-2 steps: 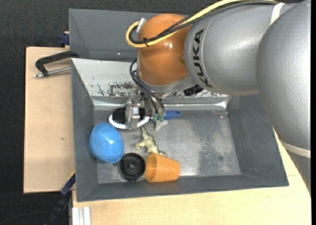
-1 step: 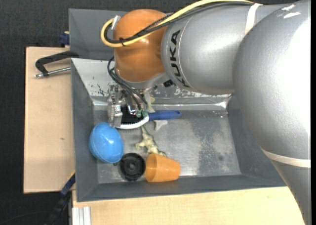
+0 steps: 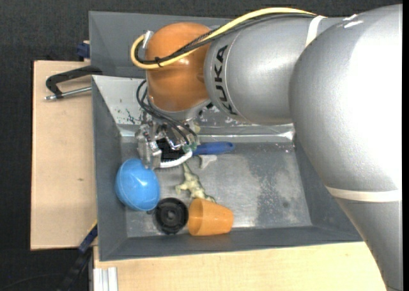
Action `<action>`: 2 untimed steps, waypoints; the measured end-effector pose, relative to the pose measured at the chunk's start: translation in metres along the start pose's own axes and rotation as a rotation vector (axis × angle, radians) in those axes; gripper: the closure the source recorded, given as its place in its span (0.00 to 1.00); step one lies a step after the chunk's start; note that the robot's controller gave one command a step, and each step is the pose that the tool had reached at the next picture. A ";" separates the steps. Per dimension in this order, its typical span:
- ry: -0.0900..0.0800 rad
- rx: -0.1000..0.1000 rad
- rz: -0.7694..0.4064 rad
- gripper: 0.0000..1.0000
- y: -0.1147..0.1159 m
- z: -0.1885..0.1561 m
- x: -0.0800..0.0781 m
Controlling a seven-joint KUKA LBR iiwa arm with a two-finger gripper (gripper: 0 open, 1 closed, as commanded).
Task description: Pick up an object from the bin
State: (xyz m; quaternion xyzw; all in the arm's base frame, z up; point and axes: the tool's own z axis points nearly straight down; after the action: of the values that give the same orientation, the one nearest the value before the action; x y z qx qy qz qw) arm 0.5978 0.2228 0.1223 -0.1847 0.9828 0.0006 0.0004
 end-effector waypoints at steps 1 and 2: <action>-0.002 -0.001 0.001 0.00 0.000 -0.001 0.000; 0.002 0.000 -0.112 0.00 -0.052 0.053 0.029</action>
Offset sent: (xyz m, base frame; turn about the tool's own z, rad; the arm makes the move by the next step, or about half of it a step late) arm 0.0000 0.0000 0.0000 0.0000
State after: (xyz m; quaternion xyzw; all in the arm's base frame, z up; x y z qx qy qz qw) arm 0.5900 0.1645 0.0696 -0.2396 0.9709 0.0001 -0.0005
